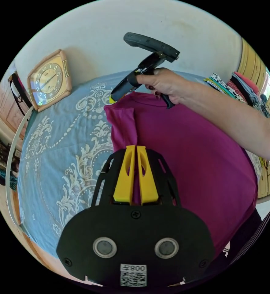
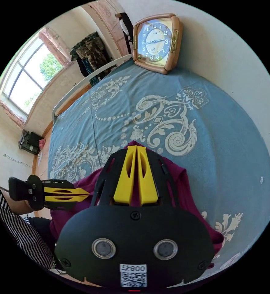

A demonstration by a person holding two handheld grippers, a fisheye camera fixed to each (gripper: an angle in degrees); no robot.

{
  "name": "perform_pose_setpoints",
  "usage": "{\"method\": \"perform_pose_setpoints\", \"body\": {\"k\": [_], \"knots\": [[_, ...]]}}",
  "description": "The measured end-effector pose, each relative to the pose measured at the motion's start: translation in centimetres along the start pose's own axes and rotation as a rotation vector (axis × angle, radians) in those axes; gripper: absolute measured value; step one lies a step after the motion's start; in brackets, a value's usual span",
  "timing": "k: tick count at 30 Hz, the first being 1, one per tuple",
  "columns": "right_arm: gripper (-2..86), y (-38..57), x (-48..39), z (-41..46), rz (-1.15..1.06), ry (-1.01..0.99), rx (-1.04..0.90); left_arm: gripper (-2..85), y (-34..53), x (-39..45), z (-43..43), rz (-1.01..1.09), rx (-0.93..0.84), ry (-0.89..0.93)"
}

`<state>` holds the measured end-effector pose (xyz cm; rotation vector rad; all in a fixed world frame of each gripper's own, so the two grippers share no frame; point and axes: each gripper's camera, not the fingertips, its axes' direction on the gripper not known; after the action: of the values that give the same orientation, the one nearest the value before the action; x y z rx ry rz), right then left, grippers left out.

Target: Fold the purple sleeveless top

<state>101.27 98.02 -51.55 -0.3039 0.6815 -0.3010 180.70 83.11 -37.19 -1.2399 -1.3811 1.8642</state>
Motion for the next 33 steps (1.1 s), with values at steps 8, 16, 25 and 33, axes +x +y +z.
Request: {"method": "perform_pose_setpoints", "body": {"k": [8, 16, 25, 33], "knots": [[0.0, 3.4, -4.3, -3.6, -0.092, 0.018, -0.006, 1.4, -2.7, 0.6, 2.3, -0.032, -0.031, 0.039], [0.2, 7.0, -4.1, -10.4, -0.042, 0.001, 0.042, 2.0, -5.8, 1.7, 1.8, -0.037, 0.027, 0.069], [0.6, 22.9, -2.7, -24.1, 0.166, 0.103, 0.130, 2.1, -9.7, 2.0, 5.2, -0.100, -0.037, 0.109], [3.7, 38.3, -1.8, -33.9, 0.580, 0.253, 0.203, 4.4, -17.6, 8.4, 7.2, 0.109, 0.029, 0.336]]}}
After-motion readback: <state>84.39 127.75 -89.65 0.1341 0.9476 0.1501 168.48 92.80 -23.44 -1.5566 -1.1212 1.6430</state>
